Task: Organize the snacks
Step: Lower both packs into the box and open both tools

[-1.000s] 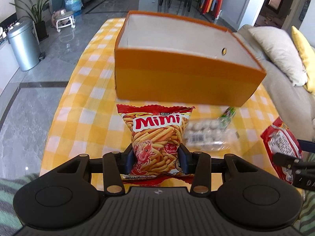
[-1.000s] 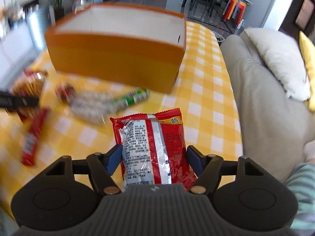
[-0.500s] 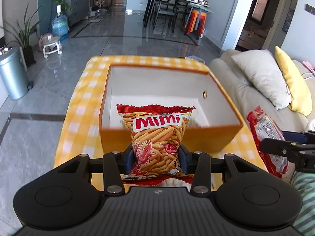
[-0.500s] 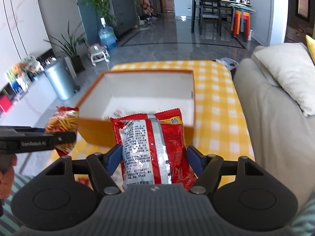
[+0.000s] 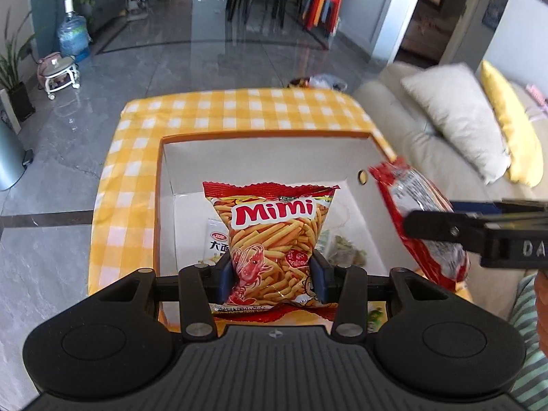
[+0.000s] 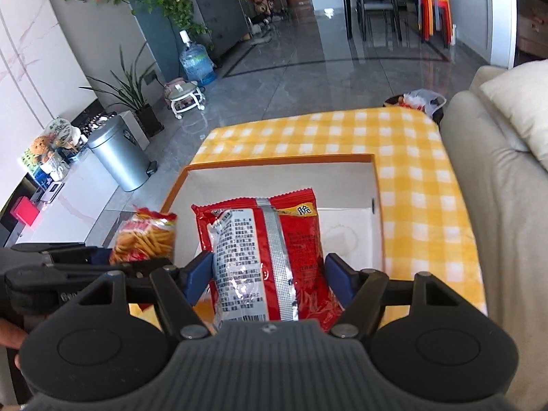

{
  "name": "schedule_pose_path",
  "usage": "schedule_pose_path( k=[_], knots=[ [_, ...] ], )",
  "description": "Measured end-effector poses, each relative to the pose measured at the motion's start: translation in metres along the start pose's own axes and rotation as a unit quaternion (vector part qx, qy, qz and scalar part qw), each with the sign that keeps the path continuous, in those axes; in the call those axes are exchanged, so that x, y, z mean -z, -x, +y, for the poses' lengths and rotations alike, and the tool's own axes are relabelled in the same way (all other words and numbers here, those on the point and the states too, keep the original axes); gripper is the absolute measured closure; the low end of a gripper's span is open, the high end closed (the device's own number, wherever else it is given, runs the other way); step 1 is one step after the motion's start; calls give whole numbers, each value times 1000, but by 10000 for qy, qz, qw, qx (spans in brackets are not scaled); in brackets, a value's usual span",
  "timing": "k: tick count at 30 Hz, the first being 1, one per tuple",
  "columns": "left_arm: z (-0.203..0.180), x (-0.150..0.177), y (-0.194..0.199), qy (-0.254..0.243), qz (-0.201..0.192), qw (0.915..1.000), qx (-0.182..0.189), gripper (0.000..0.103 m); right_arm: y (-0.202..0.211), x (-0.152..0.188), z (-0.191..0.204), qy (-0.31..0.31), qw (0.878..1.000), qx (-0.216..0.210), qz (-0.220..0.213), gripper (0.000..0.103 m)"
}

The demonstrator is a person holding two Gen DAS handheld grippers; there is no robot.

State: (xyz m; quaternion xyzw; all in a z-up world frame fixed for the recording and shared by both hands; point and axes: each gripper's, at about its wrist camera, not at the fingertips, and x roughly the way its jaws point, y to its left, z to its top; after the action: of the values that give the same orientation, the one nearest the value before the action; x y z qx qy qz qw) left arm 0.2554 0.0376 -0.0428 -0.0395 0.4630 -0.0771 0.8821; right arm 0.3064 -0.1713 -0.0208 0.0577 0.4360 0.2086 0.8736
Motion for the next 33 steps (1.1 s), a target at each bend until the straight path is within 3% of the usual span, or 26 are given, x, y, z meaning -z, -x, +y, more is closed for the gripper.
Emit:
schedule_pose_path(
  k=[11,19,33],
  knots=[
    [9,-22,-68,-257,672,9970,-281,53,-99,-38,-5,-410,9957,164,818,34],
    [1,-28,-104,-843,1076,9877,-755,53,-156,-47,-2,-380,9882,538,1382,34],
    [1,-24,-123,-1072,1282,9806,-1024,50,-201,-45,3,-363,9819,710,1718,34]
  ],
)
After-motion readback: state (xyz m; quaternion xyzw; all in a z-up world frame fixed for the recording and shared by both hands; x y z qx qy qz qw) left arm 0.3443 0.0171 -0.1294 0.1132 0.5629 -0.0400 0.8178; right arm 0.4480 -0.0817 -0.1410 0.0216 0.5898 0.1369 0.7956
